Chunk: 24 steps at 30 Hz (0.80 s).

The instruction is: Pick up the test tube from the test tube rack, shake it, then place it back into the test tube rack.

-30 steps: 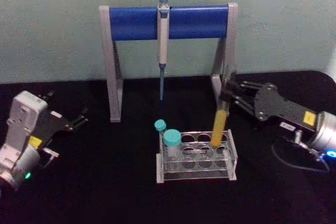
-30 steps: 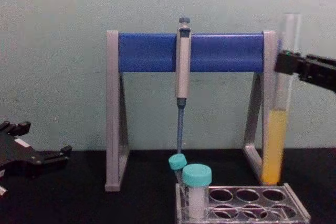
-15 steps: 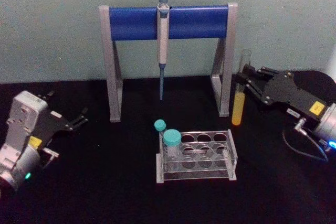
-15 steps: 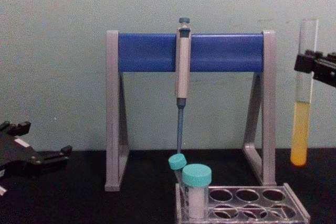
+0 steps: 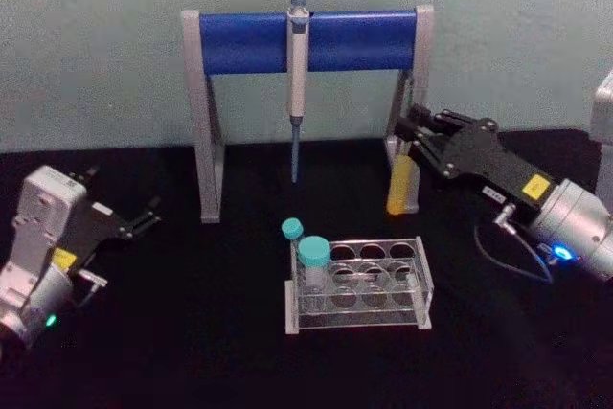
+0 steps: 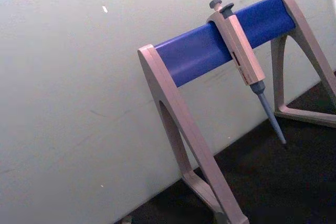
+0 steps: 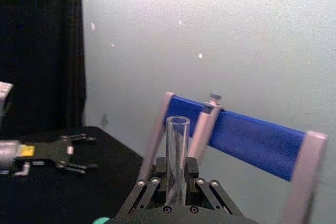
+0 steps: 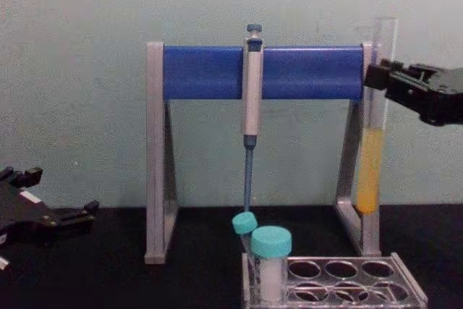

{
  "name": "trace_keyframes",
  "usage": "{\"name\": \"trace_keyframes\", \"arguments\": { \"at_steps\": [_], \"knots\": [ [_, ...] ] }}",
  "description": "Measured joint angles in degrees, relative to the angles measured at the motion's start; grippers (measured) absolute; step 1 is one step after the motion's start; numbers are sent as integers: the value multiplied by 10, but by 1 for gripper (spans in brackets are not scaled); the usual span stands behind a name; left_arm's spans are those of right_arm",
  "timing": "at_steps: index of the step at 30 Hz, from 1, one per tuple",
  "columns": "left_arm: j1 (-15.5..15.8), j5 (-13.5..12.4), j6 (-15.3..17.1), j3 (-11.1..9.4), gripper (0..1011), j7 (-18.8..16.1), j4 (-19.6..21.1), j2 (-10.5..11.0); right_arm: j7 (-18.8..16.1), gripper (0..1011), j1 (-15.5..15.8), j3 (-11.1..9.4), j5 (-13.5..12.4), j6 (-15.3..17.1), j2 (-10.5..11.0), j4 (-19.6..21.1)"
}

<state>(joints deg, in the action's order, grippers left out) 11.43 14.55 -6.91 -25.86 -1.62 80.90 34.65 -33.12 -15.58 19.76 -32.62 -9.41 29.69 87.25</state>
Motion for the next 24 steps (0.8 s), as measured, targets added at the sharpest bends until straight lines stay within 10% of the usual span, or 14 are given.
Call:
{"name": "trace_keyframes", "arguments": {
  "at_steps": [12, 24],
  "knots": [
    [0, 0, 0, 0, 1001, 0, 0, 0, -71, 228, -13, 18, -34, 2, 6, -11],
    [0, 0, 0, 0, 1001, 0, 0, 0, -64, 227, -2, 19, -19, -11, 24, -8]
  ]
}}
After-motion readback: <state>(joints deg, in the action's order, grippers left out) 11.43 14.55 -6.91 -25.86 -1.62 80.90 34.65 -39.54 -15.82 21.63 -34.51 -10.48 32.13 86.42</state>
